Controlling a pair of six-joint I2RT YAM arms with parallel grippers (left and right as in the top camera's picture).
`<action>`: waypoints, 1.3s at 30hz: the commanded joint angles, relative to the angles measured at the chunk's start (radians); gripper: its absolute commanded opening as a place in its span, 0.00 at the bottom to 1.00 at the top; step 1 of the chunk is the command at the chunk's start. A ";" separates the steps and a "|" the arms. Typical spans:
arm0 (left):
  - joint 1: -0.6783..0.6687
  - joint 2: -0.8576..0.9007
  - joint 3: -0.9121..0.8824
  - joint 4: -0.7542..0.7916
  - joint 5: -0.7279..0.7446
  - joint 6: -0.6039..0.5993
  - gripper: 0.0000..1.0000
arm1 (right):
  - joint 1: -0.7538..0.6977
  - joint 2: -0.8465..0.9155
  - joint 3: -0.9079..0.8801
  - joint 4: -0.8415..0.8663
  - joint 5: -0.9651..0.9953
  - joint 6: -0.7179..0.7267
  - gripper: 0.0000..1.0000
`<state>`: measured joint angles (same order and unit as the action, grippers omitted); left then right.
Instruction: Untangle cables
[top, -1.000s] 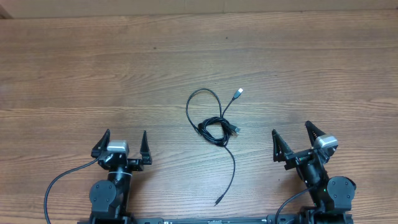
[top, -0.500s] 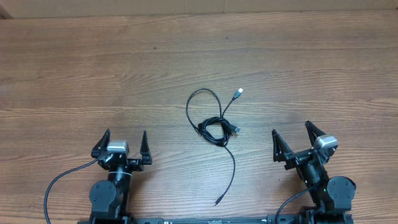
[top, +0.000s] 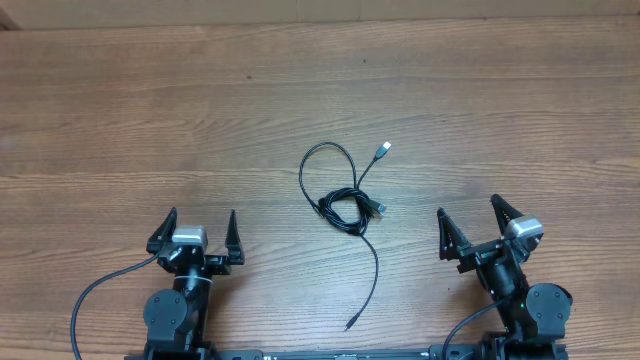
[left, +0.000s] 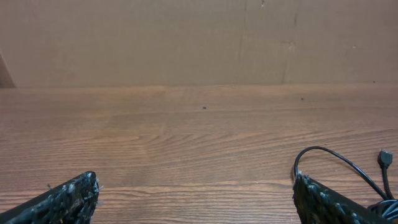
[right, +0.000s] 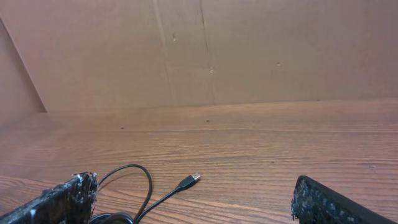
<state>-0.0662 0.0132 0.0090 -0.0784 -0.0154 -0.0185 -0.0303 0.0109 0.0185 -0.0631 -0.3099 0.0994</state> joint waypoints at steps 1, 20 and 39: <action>-0.006 -0.008 -0.004 0.001 0.008 0.019 1.00 | 0.004 -0.008 -0.011 0.006 0.002 -0.007 1.00; -0.006 -0.008 -0.004 0.002 0.006 0.022 0.99 | 0.004 -0.008 -0.011 0.006 0.002 -0.007 1.00; -0.006 -0.008 0.063 -0.014 0.069 -0.087 0.99 | 0.004 -0.008 -0.011 0.006 0.002 -0.007 1.00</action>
<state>-0.0662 0.0132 0.0135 -0.0811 0.0185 -0.0536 -0.0303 0.0109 0.0185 -0.0628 -0.3103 0.0998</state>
